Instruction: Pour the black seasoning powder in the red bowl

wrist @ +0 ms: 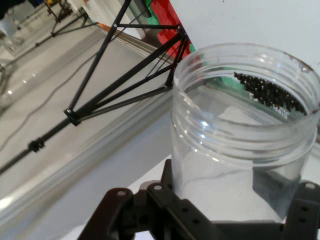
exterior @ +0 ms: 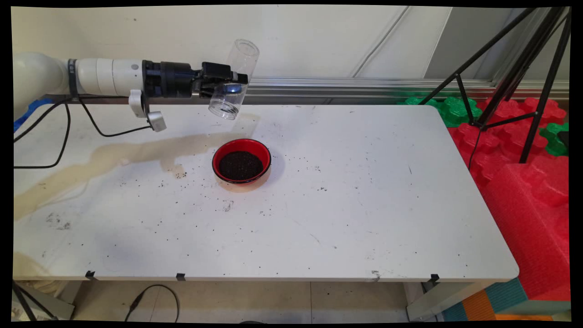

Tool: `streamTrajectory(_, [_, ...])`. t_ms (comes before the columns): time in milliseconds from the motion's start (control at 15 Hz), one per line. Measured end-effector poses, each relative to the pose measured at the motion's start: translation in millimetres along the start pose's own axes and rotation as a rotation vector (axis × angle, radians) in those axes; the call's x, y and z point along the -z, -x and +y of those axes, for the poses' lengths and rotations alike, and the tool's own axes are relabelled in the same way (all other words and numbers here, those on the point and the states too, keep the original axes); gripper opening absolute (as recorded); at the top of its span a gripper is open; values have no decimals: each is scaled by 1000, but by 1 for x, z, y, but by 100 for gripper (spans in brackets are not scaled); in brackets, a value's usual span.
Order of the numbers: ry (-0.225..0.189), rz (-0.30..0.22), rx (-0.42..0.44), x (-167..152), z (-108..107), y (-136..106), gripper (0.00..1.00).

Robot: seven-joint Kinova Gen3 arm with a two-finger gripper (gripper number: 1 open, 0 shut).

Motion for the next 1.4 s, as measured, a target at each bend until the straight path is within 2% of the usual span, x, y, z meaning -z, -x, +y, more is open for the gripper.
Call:
streamTrajectory(1000, [89,13,551,-7,-6,6,0])
streamTrajectory(1400, [108,13,720,-8,-10,8,0])
